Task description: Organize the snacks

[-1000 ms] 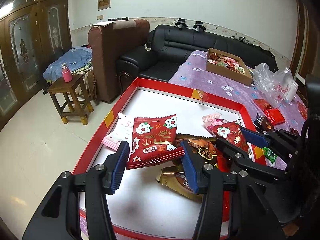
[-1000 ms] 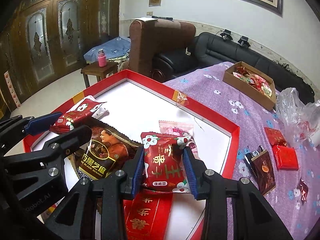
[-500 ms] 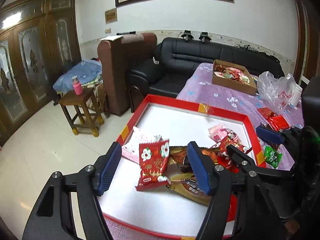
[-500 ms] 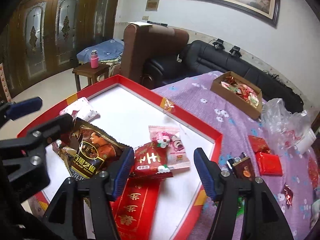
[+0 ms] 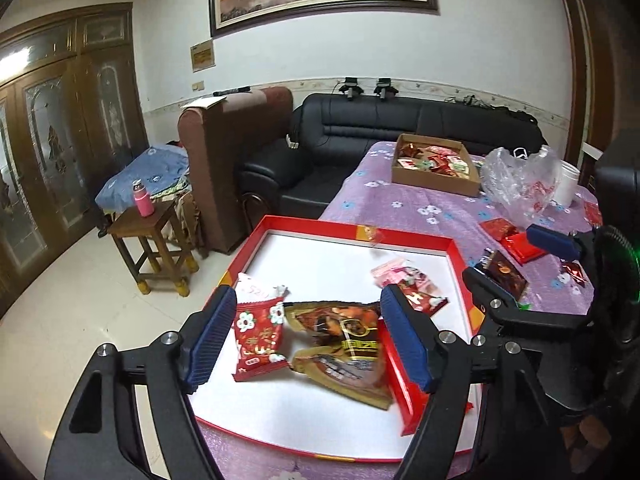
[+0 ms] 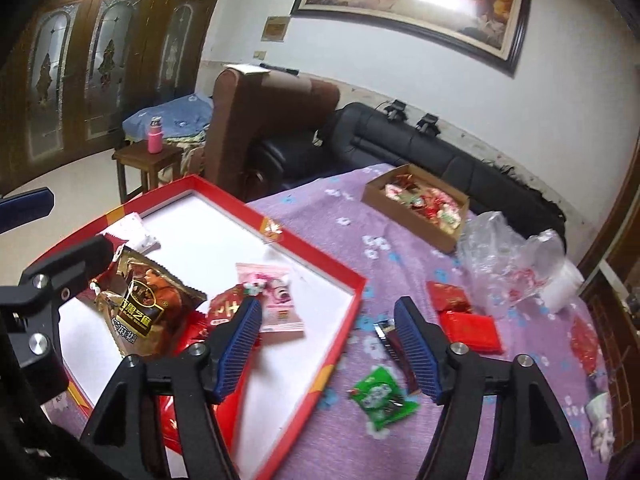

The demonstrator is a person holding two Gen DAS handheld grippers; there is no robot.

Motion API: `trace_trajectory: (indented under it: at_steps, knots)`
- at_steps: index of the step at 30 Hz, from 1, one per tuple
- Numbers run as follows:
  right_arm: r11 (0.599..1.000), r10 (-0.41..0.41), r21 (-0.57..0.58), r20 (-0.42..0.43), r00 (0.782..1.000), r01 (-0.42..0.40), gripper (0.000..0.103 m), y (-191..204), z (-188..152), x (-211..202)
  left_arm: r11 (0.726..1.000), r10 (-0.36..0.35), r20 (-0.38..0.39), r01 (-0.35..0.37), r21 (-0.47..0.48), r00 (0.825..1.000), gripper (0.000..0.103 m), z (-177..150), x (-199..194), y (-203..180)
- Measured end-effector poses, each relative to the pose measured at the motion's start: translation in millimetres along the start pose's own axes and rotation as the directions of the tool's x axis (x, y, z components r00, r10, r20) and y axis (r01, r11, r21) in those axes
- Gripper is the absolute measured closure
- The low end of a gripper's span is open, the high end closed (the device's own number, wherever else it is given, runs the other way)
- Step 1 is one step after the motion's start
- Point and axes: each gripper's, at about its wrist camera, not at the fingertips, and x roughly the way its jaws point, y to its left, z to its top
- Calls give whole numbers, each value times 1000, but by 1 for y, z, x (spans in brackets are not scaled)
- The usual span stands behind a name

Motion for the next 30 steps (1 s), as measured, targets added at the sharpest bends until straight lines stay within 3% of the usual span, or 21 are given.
trace_trajectory:
  at_steps: [30]
  knots:
    - [993,-41,115,89,995,30,29,-50,-5,-39,997,-25,2,25,69,1000,26,1,-12,-31]
